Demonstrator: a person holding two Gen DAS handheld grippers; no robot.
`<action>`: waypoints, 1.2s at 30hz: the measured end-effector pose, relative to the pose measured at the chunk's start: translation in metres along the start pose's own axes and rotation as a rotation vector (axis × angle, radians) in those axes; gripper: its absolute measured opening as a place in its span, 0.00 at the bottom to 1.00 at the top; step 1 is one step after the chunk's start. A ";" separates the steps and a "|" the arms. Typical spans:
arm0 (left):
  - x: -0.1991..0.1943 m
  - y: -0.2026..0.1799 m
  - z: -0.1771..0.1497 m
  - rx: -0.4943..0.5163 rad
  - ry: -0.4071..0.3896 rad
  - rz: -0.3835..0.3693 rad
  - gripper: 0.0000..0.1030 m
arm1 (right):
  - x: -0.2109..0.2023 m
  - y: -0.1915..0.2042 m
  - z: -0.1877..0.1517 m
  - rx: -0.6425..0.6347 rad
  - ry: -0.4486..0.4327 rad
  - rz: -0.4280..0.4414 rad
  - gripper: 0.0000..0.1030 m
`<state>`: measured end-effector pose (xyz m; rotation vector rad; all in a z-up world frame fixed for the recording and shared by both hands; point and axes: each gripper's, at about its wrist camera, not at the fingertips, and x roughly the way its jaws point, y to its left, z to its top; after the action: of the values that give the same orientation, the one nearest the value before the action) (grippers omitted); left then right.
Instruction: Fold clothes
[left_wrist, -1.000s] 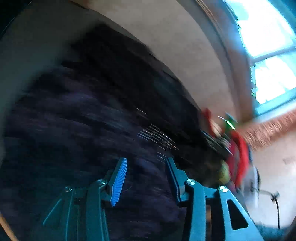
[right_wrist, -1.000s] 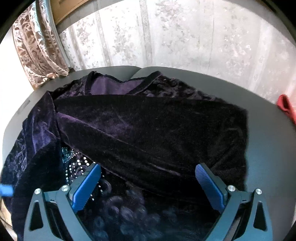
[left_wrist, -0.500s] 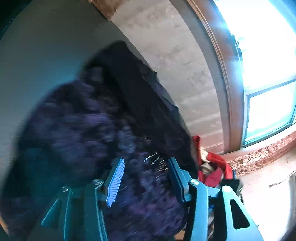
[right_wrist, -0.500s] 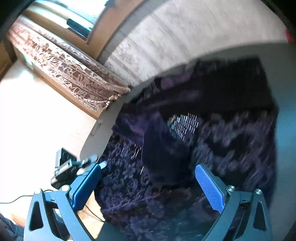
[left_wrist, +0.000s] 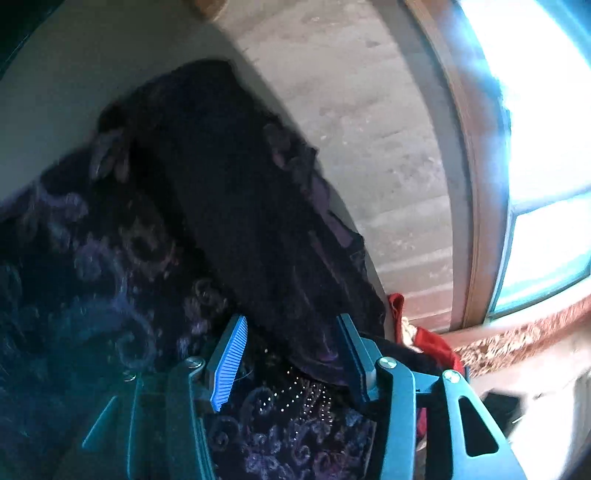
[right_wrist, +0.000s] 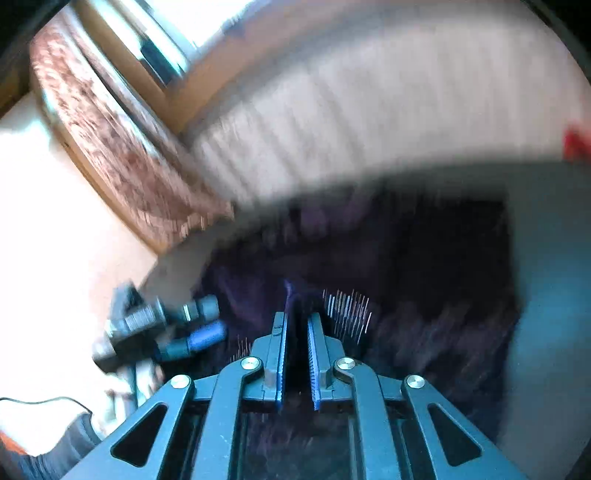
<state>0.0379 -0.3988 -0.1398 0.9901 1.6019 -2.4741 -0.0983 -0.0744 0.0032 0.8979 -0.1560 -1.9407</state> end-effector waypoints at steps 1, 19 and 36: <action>-0.001 0.001 -0.001 0.015 0.006 0.016 0.47 | -0.016 0.003 0.011 -0.043 -0.048 -0.001 0.10; -0.012 -0.071 0.000 0.678 -0.008 0.382 0.48 | 0.032 -0.072 -0.065 0.306 0.158 0.048 0.64; 0.096 -0.120 0.017 1.398 0.391 0.443 0.52 | 0.070 -0.075 -0.055 0.296 0.167 0.006 0.65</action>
<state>-0.0889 -0.3279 -0.0884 1.6566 -0.6534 -2.8795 -0.1351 -0.0770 -0.1065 1.2469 -0.3541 -1.8556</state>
